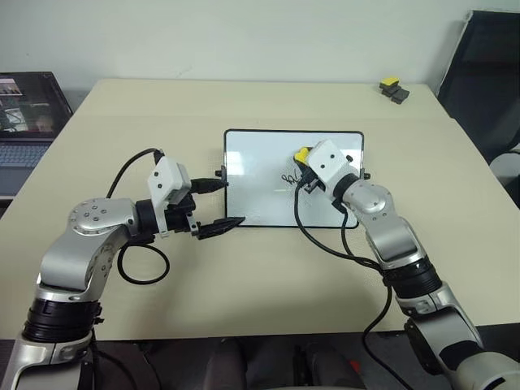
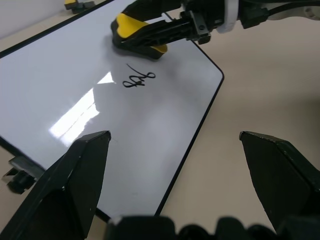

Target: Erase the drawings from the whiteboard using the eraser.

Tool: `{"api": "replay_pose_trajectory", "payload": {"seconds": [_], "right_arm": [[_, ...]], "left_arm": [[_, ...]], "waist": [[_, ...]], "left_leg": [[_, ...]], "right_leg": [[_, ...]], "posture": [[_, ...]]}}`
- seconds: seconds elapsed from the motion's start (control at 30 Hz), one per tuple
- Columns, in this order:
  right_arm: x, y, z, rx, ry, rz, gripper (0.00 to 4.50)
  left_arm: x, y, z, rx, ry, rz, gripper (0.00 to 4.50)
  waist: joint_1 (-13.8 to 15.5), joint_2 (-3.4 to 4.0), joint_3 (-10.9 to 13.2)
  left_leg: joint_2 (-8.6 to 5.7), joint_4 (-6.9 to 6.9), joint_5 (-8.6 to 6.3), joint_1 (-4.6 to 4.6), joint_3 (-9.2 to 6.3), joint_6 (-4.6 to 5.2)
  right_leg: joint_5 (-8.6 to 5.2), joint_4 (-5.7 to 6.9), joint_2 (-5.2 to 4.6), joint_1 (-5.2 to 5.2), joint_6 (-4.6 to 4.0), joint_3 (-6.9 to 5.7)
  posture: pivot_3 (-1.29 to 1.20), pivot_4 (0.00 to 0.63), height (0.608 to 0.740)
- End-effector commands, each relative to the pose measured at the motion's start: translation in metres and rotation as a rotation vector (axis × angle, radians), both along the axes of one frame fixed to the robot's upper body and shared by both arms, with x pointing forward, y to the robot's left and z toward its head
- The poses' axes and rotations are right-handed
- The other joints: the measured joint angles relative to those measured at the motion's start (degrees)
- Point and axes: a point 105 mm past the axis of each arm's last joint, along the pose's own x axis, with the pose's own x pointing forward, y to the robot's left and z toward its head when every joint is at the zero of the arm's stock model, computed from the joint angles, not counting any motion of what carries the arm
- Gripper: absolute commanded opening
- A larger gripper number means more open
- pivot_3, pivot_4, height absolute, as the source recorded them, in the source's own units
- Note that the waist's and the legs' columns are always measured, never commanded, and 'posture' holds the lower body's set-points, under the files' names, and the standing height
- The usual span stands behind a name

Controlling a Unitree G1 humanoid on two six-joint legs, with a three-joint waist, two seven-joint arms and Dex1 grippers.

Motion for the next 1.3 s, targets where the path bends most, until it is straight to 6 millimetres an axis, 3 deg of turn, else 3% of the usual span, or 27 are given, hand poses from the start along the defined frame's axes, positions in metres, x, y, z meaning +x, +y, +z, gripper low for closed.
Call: {"api": "replay_pose_trajectory", "payload": {"seconds": [0.03, 0.4, 0.5, 0.6, 0.7, 0.83, 0.9, 1.07, 1.3], "right_arm": [[0.002, 0.01, -0.005, -0.013, 0.001, 0.036, 1.12], [-0.012, 0.021, -0.083, -0.13, 0.299, 0.089, 1.12], [-0.012, 0.025, -0.071, -0.103, 0.254, 0.092, 1.12], [-0.01, 0.027, -0.029, -0.038, 0.151, 0.098, 1.12], [-0.022, 0.03, 0.014, 0.017, 0.082, 0.155, 1.12], [-0.027, 0.027, 0.044, 0.042, 0.022, 0.16, 1.12], [-0.018, 0.023, 0.045, 0.034, 0.008, 0.116, 1.12], [0.009, 0.022, 0.017, -0.015, 0.023, 0.026, 1.12], [0.017, 0.032, -0.018, -0.053, 0.073, 0.037, 1.12]], "left_arm": [[0.0, 0.001, 0.007, 0.01, -0.034, -0.009, 4.5], [-0.001, 0.012, 0.0, 0.023, -0.014, 0.041, 4.5], [-0.001, 0.012, -0.001, 0.022, -0.012, 0.045, 4.5], [0.0, 0.015, -0.003, 0.022, -0.011, 0.057, 4.5], [0.003, 0.022, -0.006, 0.03, -0.004, 0.085, 4.5], [0.003, 0.025, -0.009, 0.033, 0.004, 0.094, 4.5], [0.003, 0.025, -0.01, 0.033, 0.007, 0.093, 4.5], [0.001, 0.023, -0.012, 0.033, 0.016, 0.084, 4.5], [0.0, 0.022, -0.013, 0.035, 0.017, 0.081, 4.5]], "waist": [[0.0, 0.0, 0.0], [0.0, -0.05, 0.0], [-0.1, -0.05, 0.0], [-0.1, -0.04, 0.0], [0.1, -0.01, 0.0], [0.1, 0.0, 0.0], [0.1, 0.0, 0.0], [0.0, 0.0, 0.0], [-0.9, -0.01, 0.0]], "left_leg": [[0.0, 0.0, 0.0, 0.0, -0.01, 0.0], [0.01, 0.06, 0.0, 0.57, -0.04, 0.0], [0.01, 0.05, 0.0, 0.97, -0.04, 0.02], [0.02, 0.07, 0.06, 1.0, -0.04, 0.09], [0.0, 0.07, 0.08, 0.73, 0.0, 0.09], [0.01, 0.07, 0.08, 0.01, -0.01, 0.06], [0.02, 0.06, 0.09, -0.06, 0.01, 0.05], [0.0, 0.03, 0.08, -0.07, 0.08, 0.05], [0.03, 0.06, 0.09, 0.04, 0.04, 0.05]], "right_leg": [[0.0, 0.0, 0.0, 0.0, 0.0, -0.01], [0.0, 0.25, 0.0, 0.49, 0.0, -0.01], [0.0, 0.31, -0.01, 0.6, 0.0, 0.03], [0.02, 0.4, -0.02, 0.58, -0.02, 0.03], [0.02, 0.54, -0.02, 0.47, -0.02, 0.09], [0.02, 0.59, -0.01, -0.29, -0.02, 0.05], [0.02, 0.56, 0.0, -0.39, -0.02, 0.07], [0.02, 0.38, -0.02, -0.34, -0.01, 0.1], [0.02, 0.67, -0.01, -0.34, -0.02, 0.13]], "posture": [[0.0, 0.15, 0.74], [0.0, 0.15, 0.74], [0.0, 0.15, 0.74], [0.0, 0.15, 0.74], [0.0, 0.15, 0.74], [0.0, 0.15, 0.74], [0.0, 0.15, 0.74], [0.0, 0.15, 0.74], [0.0, 0.15, 0.74]]}}
